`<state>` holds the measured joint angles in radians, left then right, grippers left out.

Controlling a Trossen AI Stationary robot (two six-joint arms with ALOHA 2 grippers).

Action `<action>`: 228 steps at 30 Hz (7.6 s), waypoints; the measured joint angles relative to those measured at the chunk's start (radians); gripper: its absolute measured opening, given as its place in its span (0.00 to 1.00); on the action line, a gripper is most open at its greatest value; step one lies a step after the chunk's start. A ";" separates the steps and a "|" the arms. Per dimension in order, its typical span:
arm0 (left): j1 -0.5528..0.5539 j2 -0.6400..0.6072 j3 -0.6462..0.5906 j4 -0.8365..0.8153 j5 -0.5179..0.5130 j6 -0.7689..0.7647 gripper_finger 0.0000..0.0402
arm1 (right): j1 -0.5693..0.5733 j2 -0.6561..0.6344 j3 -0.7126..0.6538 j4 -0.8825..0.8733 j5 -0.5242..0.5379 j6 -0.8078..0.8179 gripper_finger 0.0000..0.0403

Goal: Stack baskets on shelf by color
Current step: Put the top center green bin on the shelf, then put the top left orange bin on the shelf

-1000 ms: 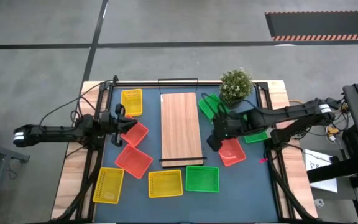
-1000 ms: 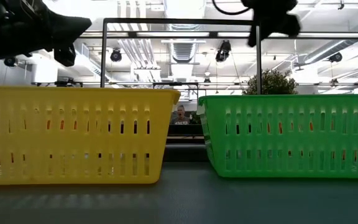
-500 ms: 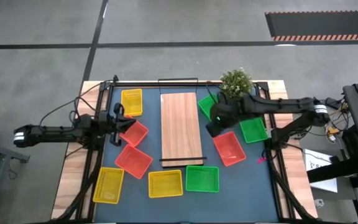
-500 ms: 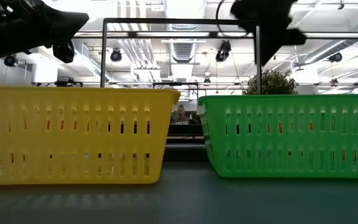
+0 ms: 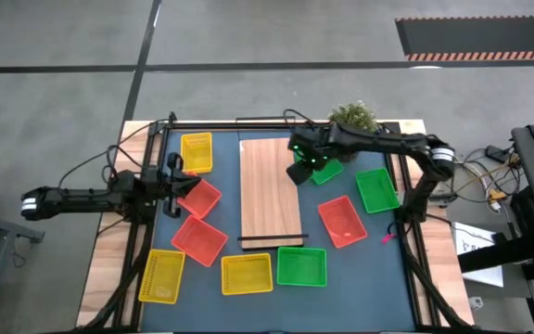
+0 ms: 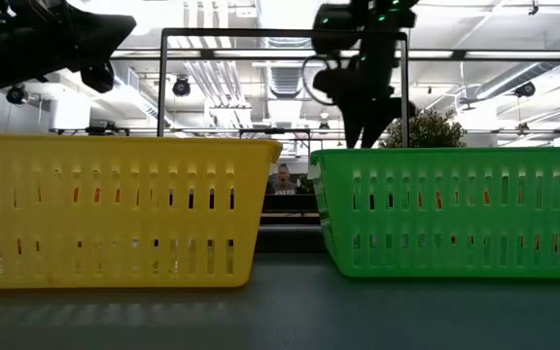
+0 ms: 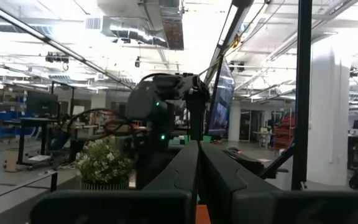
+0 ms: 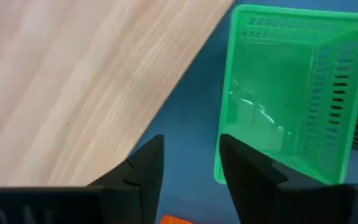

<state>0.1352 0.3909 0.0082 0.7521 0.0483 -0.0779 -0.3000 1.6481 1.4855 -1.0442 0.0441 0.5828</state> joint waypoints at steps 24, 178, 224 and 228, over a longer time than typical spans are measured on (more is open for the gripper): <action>0.000 -0.029 0.000 -0.001 0.000 0.032 0.00 | -0.002 0.165 0.052 -0.073 0.137 -0.064 0.32; 0.000 -0.025 0.000 -0.009 0.000 0.041 0.00 | 0.073 0.320 0.299 0.362 0.000 -0.914 0.15; 0.000 -0.020 0.000 -0.003 0.000 0.004 0.00 | 0.183 0.126 0.192 0.339 0.035 -0.986 0.02; 0.000 -0.021 0.000 0.004 0.000 -0.045 0.00 | 0.238 -0.030 0.017 0.494 0.034 -0.962 0.02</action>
<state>0.1352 0.3702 0.0082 0.7558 0.0483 -0.1226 -0.0619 1.6179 1.5026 -0.5507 0.0782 -0.3795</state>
